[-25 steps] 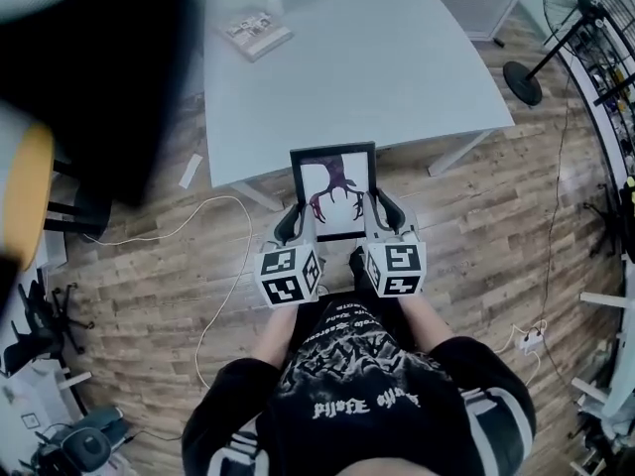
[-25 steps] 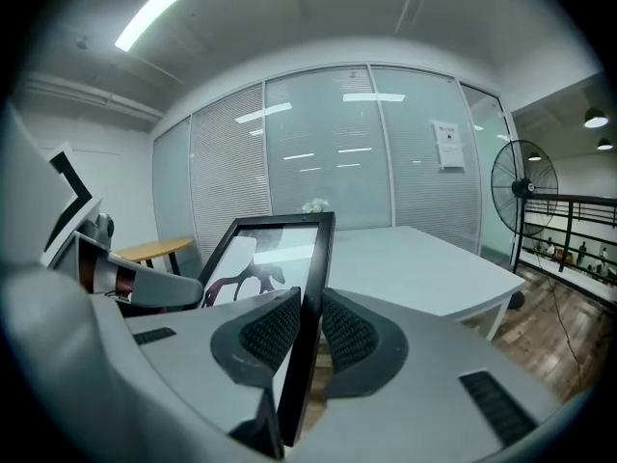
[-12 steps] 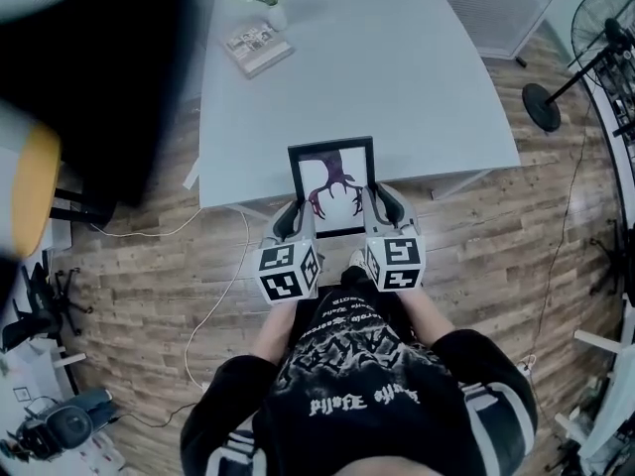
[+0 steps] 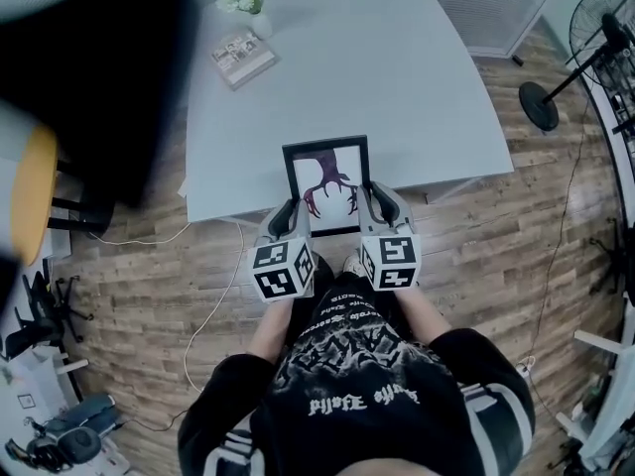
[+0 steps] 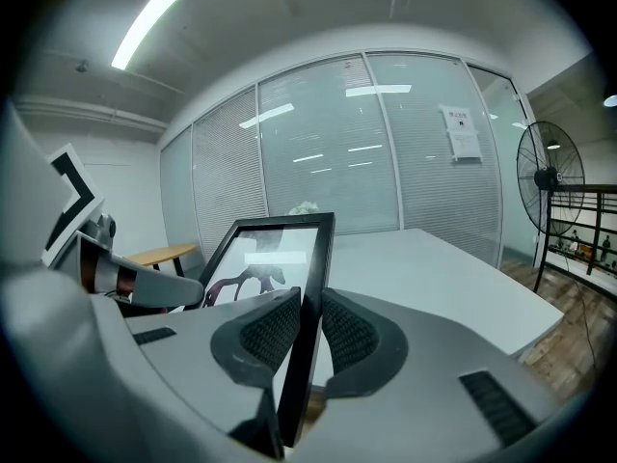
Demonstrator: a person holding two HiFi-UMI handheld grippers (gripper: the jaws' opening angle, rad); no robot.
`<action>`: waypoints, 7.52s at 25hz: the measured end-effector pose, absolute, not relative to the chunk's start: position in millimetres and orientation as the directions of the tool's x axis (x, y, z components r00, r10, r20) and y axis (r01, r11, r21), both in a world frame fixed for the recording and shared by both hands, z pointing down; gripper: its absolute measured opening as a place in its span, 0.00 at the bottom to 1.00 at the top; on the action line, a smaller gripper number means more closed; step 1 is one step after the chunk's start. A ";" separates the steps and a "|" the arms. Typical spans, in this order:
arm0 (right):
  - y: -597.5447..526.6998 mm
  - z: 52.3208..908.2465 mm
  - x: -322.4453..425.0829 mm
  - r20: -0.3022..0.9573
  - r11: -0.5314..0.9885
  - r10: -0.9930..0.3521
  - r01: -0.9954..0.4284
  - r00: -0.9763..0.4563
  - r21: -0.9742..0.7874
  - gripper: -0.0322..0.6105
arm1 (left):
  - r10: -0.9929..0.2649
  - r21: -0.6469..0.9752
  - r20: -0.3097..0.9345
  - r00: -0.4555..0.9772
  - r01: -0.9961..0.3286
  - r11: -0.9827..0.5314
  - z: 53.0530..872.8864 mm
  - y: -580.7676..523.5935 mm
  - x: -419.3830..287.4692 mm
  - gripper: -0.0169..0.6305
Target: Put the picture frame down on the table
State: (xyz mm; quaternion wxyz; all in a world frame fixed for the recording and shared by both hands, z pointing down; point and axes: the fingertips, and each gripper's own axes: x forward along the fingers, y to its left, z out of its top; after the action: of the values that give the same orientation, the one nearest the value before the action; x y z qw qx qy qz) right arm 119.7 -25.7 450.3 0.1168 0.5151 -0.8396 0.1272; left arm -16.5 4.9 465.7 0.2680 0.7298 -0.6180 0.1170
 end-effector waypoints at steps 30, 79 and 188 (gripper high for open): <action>-232.6 438.1 62.6 0.391 0.261 -0.887 -0.965 -0.248 -0.018 0.16 | -0.775 0.324 0.478 0.413 -0.903 -0.281 461.6 -226.1 -74.3 0.15; -342.2 497.6 98.9 0.597 0.310 -0.758 -0.950 -0.263 -0.026 0.16 | -0.682 0.344 0.635 0.364 -0.923 -0.172 515.5 -318.7 -35.3 0.15; -314.9 419.6 52.1 0.370 0.449 -0.827 -0.893 -0.423 -0.015 0.07 | -0.874 0.336 0.307 0.377 -0.902 -0.271 415.6 -287.9 -90.5 0.05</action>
State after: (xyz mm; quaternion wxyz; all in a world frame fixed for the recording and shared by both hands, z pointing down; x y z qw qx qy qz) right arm 52.1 -314.9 419.6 0.1564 0.5141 -0.8368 0.1053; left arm -90.5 -287.9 415.6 0.2319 0.7965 -0.5575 0.0304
